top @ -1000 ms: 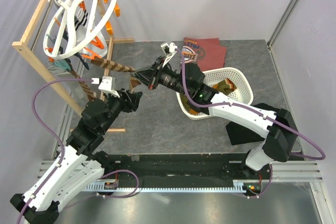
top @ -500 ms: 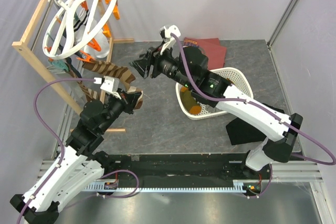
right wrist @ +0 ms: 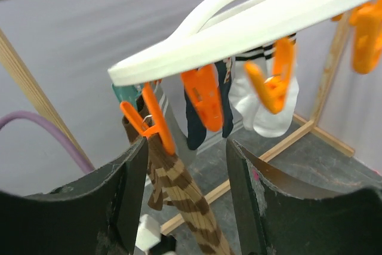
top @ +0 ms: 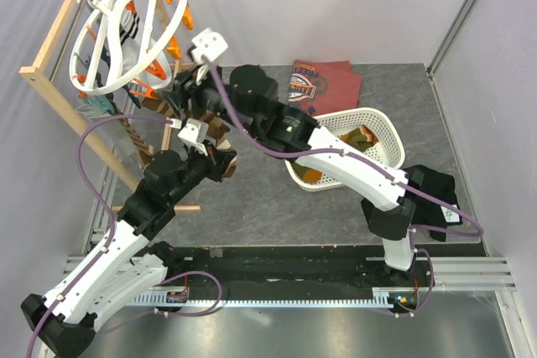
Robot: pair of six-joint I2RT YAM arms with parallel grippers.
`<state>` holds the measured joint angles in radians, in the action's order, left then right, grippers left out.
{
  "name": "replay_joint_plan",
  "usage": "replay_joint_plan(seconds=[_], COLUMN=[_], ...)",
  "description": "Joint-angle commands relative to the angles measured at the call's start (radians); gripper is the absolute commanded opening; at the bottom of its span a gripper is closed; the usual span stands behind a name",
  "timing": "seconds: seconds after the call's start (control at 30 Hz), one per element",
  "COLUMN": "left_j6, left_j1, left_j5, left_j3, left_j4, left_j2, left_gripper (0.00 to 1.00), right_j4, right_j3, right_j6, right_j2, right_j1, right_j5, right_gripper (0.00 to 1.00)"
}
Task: Remove the socks clipped to the hanger
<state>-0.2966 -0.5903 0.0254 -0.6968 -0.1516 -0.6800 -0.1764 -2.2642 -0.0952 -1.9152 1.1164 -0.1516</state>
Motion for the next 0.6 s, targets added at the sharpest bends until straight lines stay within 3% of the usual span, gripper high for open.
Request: replay_joint_plan(seconds=[0.0, 0.1, 0.57], left_j6=[0.037, 0.037, 0.040], left_j1=[0.000, -0.002, 0.000], left_j5=[0.056, 0.053, 0.065], left_j3=[-0.015, -0.018, -0.012], left_j4=[0.040, 0.041, 0.047], left_j2=[-0.019, -0.029, -0.015], left_gripper=[0.02, 0.02, 0.02], right_j4=[0.102, 0.161, 0.277], right_j3=[-0.043, -0.034, -0.055], right_j6=[0.136, 0.222, 0.416], right_j2=[-0.039, -0.079, -0.159], right_j1=[0.042, 0.080, 0.129], right_j5=[0.004, -0.080, -0.152], right_gripper=[0.62, 0.62, 0.68])
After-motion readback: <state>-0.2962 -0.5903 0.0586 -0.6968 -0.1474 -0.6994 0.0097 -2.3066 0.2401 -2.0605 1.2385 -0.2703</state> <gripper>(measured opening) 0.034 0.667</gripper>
